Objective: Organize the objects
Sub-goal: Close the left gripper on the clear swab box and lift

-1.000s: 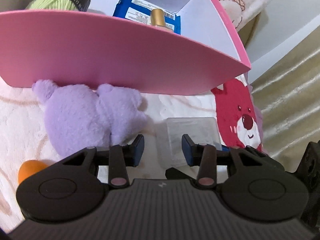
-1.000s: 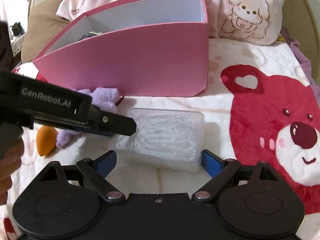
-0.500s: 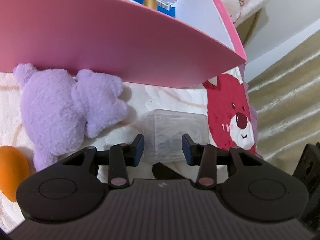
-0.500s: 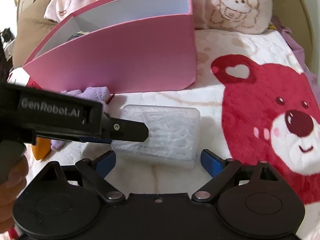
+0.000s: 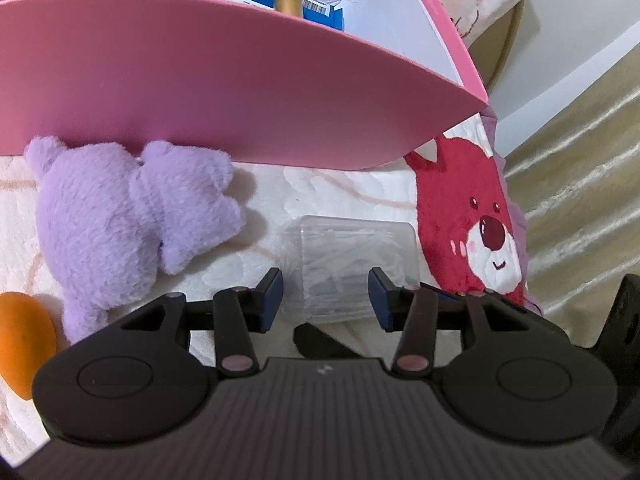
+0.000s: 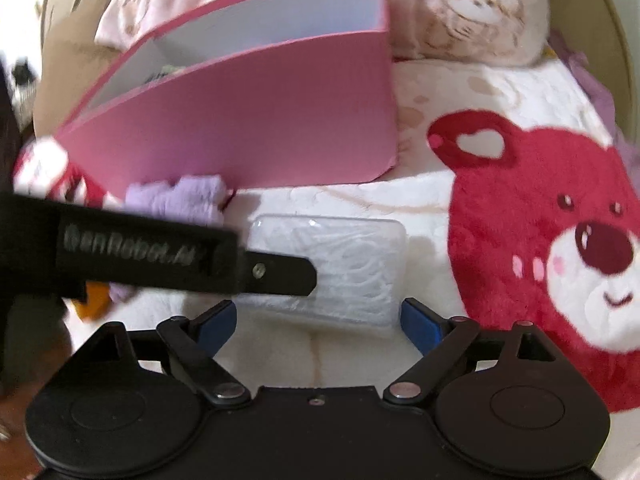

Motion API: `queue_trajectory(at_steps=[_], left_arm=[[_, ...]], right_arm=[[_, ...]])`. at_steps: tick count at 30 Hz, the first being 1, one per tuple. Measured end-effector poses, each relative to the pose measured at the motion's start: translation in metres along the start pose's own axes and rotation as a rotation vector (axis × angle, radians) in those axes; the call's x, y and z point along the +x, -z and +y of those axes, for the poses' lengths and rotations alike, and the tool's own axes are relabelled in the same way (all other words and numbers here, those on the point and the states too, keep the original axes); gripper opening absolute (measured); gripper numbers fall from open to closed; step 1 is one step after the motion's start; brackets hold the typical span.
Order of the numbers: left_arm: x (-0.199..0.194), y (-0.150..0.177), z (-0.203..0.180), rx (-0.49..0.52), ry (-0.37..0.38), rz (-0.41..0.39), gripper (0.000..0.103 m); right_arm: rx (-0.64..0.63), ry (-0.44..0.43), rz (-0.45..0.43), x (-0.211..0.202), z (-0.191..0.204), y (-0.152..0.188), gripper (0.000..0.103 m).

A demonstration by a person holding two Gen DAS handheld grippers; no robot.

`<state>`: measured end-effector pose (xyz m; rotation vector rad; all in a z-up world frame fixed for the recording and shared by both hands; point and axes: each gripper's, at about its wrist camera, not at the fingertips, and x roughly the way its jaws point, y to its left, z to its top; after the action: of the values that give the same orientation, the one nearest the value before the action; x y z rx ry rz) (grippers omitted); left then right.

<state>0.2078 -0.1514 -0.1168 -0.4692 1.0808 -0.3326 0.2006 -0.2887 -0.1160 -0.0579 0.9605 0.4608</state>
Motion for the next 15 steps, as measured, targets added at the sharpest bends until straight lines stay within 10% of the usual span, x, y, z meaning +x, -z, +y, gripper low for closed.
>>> queue_trajectory(at_steps=[15], left_arm=[[-0.055, 0.013, -0.024, 0.139, -0.032, -0.063, 0.044]], right_arm=[[-0.015, 0.034, -0.074, -0.04, 0.019, 0.006, 0.081]])
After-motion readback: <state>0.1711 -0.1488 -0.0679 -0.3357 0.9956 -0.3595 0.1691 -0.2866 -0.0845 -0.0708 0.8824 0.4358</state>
